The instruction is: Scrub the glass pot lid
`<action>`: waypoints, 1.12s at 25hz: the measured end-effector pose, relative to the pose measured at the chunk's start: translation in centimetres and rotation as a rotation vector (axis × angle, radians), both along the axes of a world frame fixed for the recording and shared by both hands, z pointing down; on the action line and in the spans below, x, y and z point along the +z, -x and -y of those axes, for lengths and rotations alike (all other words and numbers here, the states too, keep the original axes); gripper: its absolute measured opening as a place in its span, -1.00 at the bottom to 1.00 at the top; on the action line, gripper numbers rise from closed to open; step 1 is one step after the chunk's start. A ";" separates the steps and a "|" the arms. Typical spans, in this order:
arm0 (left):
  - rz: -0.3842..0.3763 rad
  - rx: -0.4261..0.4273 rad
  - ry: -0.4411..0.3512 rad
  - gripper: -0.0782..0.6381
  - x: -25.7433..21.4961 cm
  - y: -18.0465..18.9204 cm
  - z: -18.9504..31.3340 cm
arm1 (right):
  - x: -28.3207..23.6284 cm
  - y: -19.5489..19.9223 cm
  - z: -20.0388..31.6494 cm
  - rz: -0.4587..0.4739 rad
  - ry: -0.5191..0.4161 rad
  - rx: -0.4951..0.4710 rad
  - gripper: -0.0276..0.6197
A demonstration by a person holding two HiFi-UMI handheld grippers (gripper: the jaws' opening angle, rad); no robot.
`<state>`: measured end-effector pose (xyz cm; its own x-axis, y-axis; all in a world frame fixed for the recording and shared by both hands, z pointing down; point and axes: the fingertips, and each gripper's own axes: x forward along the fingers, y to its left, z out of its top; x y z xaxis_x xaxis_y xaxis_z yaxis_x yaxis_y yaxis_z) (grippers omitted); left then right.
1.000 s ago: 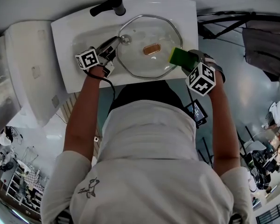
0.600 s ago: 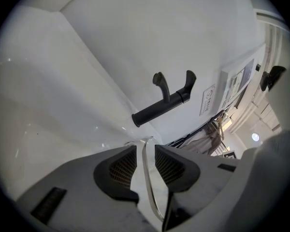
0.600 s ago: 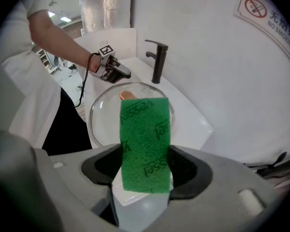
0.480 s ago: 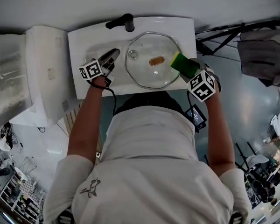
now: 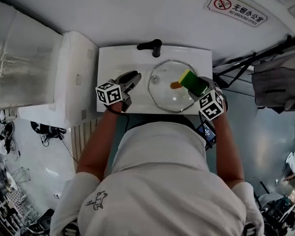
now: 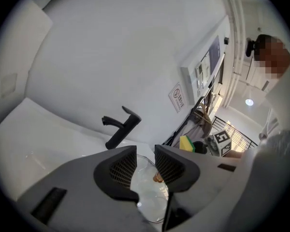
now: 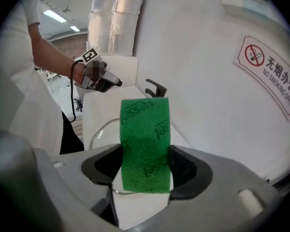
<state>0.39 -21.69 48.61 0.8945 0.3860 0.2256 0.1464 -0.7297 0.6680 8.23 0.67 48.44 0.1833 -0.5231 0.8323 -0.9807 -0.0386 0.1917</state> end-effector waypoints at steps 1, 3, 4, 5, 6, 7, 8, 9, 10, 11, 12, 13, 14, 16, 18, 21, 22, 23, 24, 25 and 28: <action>-0.015 -0.005 -0.005 -0.46 -0.9 0.5 -0.2 | -0.6 0.2 0.3 0.001 -0.018 0.002 0.00; -0.039 -0.009 -0.018 -0.46 -2.3 1.1 -0.6 | -1.3 0.6 0.6 0.009 -0.047 0.012 0.00; -0.045 -0.006 -0.028 -0.46 -2.7 1.3 -0.9 | -1.5 0.8 0.6 0.013 -0.055 0.016 0.00; -0.048 -0.001 -0.038 -0.46 -2.9 1.5 -1.1 | -1.6 0.9 0.6 0.014 -0.061 0.019 0.00; -0.052 0.004 -0.047 -0.46 -3.0 1.6 -1.3 | -1.8 1.0 0.7 0.015 -0.069 0.021 0.00; -0.055 0.008 -0.058 -0.46 -3.2 1.6 -1.5 | -2.1 1.2 0.8 0.017 -0.081 0.025 -0.01; -0.059 0.012 -0.073 -0.46 -3.4 1.7 -1.6 | -2.4 1.3 0.9 0.021 -0.096 0.031 0.00; -0.062 0.014 -0.092 -0.47 -3.6 1.8 -1.8 | -2.7 1.5 0.9 0.025 -0.113 0.037 0.00; -0.064 0.015 -0.114 -0.48 -3.8 2.0 -2.1 | -3.0 1.7 0.9 0.030 -0.129 0.045 0.00; -0.067 0.016 -0.136 -0.49 -4.1 2.1 -2.4 | -3.3 1.8 0.7 0.035 -0.146 0.054 0.00; -0.069 0.017 -0.157 -0.51 -4.4 2.1 -2.8 | -3.7 1.9 0.5 0.039 -0.164 0.064 0.00; -0.073 0.020 -0.174 -0.53 -4.8 2.2 -3.2 | -4.2 1.9 0.2 0.044 -0.187 0.072 0.00; -0.078 0.023 -0.188 -0.56 -5.3 2.2 -3.7 | -4.8 1.9 0.0 0.050 -0.214 0.078 0.00; -0.095 0.024 -0.210 -0.63 -6.6 2.3 -4.7 | -6.0 1.7 -0.4 0.061 -0.274 0.084 0.00; -0.114 0.013 -0.235 -0.69 -8.0 2.4 -5.6 | -7.1 1.4 -1.0 0.069 -0.327 0.088 0.00; -0.139 -0.007 -0.283 -0.79 -10.0 2.5 -7.5 | -8.8 1.1 -2.9 0.067 -0.387 0.093 0.00; -0.146 -0.009 -0.300 -0.79 -10.7 2.4 -8.4 | -9.3 1.0 -3.7 0.065 -0.402 0.091 0.00; -0.152 -0.011 -0.313 -0.79 -11.4 2.3 -9.3 | -9.8 0.9 -4.5 0.062 -0.417 0.088 0.00; -0.158 -0.015 -0.323 -0.79 -12.1 2.2 -10.3 | -10.4 0.7 -5.4 0.064 -0.432 0.084 0.00; -0.162 -0.020 -0.329 -0.79 -12.8 2.0 -11.4 | -10.8 0.6 -6.3 0.072 -0.450 0.083 0.00; -0.178 -0.036 -0.335 -0.79 -14.2 1.4 -15.3 | -11.4 0.4 -9.5 0.095 -0.493 0.081 0.00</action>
<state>-0.97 -6.39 34.38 0.9427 0.2847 0.1738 0.2089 -0.9101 0.3578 7.87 10.13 37.01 0.1750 -0.8450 0.5053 -0.9830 -0.1786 0.0417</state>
